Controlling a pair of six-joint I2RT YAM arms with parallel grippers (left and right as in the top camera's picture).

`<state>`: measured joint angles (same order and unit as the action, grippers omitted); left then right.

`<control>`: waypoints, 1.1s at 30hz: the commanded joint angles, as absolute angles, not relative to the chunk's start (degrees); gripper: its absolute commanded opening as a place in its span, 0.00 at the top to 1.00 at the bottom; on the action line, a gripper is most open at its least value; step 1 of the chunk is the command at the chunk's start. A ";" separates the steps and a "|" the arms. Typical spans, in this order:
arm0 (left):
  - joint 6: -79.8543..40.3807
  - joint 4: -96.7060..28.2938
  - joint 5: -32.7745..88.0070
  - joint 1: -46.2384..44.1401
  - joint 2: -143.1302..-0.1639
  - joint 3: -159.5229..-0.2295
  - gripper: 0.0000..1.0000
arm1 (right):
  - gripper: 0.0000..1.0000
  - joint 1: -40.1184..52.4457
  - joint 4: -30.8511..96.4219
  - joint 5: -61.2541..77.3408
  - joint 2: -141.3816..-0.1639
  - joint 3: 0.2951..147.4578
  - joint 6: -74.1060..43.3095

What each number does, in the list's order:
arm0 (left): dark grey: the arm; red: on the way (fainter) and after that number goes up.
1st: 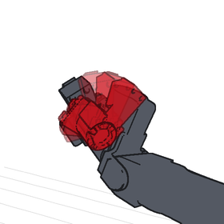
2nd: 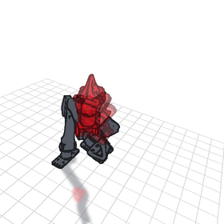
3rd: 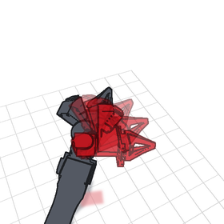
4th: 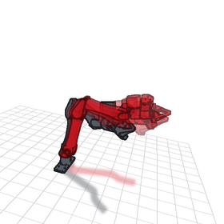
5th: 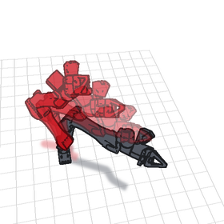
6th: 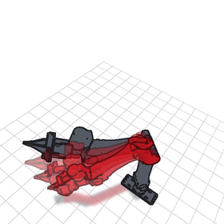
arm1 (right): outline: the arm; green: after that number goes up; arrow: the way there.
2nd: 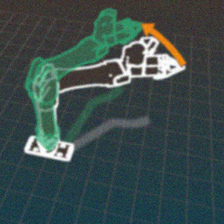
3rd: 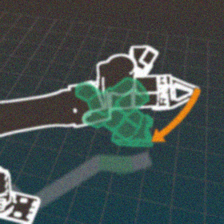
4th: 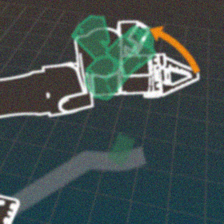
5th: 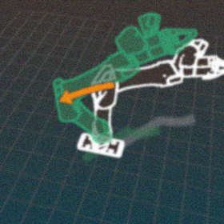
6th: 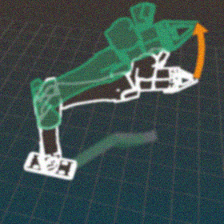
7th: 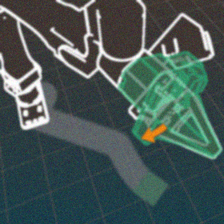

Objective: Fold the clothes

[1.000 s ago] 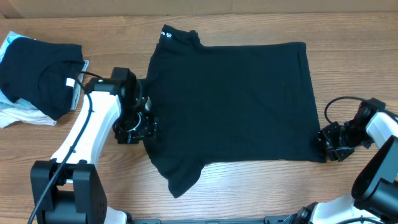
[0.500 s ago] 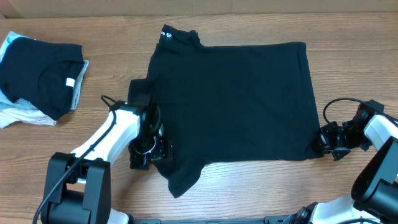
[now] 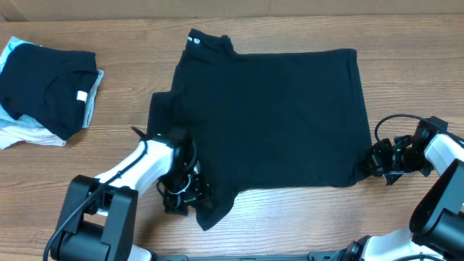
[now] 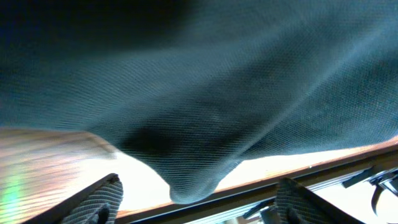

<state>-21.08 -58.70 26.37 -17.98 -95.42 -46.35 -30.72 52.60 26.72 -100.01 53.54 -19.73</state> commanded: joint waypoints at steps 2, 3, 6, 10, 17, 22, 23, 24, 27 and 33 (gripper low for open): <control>-24.18 -57.34 27.73 -21.96 -94.85 -46.00 0.33 | 0.96 -30.72 52.56 27.77 -99.63 53.28 -19.03; -24.60 -57.23 27.18 -22.46 -94.85 -46.00 0.39 | 0.96 -30.72 52.56 27.77 -99.63 53.28 -19.05; -25.98 -56.90 23.70 -24.01 -94.85 -46.00 0.67 | 0.96 -30.72 52.51 27.77 -99.63 53.28 -19.03; -25.85 -57.17 22.50 -24.03 -94.85 -46.00 0.90 | 0.96 -30.72 53.30 27.77 -99.59 53.34 -18.83; -24.21 -63.81 22.44 -22.50 -94.80 -48.12 0.96 | 0.96 -30.72 56.55 27.73 -95.70 54.89 -17.93; -22.00 -72.60 19.20 -19.29 -94.80 -57.30 0.96 | 0.96 -30.72 60.20 27.07 -91.05 57.39 -17.98; -21.28 -73.76 18.33 -18.65 -94.80 -59.81 0.96 | 0.96 -30.72 60.64 27.07 -90.61 57.67 -17.98; -20.16 -74.61 17.43 -18.00 -94.80 -62.83 0.96 | 0.96 -30.72 61.06 27.09 -90.26 58.02 -17.98; -16.80 -74.70 16.12 -16.99 -94.80 -69.71 0.96 | 0.96 -30.72 60.47 27.29 -90.15 58.24 -17.89; -14.98 -71.11 7.53 -16.91 -94.80 -74.35 0.96 | 0.96 -29.74 55.83 34.94 -90.15 58.24 -16.23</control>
